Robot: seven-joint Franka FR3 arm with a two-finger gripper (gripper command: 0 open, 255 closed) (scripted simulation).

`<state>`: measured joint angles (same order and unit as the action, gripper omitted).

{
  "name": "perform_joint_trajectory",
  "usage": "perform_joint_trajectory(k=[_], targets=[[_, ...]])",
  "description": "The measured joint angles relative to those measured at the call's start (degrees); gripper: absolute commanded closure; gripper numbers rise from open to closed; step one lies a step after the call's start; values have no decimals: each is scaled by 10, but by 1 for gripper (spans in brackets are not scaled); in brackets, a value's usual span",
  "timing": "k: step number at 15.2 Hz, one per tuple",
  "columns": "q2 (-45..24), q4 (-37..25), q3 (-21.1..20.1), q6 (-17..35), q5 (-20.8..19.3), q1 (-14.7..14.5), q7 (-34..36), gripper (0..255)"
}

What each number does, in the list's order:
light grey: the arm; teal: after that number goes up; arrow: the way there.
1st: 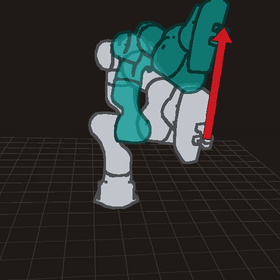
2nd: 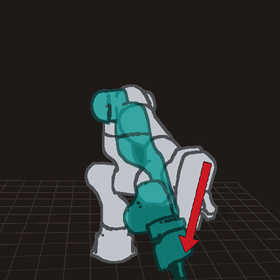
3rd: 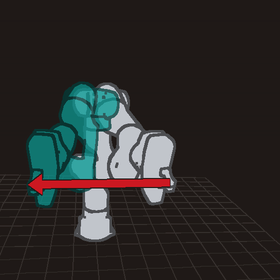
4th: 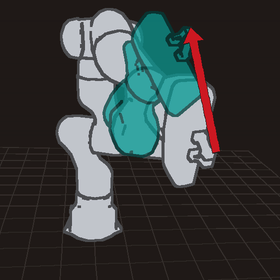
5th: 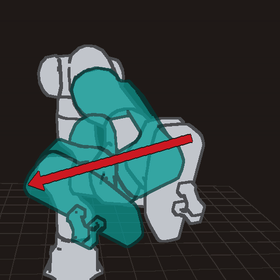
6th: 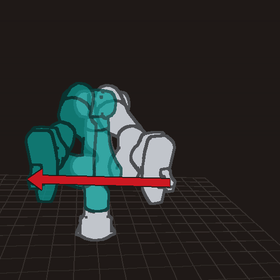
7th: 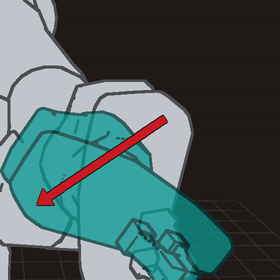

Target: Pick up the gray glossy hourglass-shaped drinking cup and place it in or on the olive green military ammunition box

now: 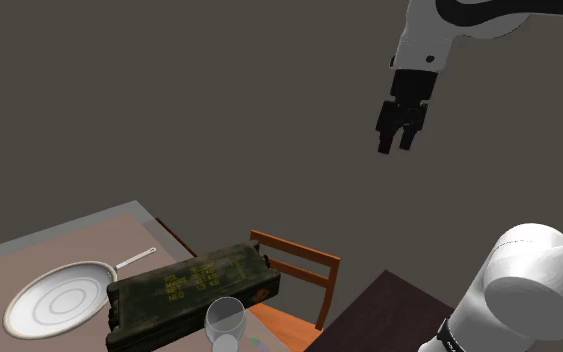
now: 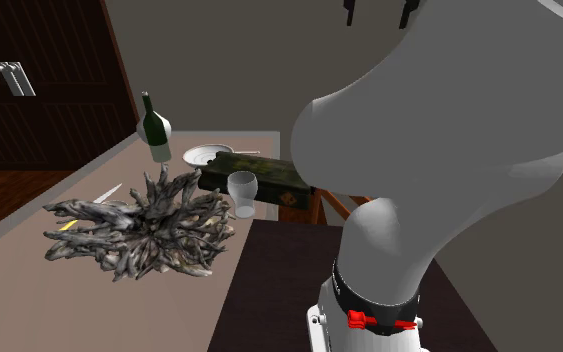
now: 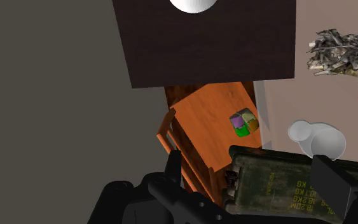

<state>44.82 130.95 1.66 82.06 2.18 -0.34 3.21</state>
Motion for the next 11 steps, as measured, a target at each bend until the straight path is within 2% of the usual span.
perform_joint_trajectory(k=[4,11], targets=[[1,33,-17,34,12,-6,15,0],[-32,106,-83,153,57,-31,71,0]])
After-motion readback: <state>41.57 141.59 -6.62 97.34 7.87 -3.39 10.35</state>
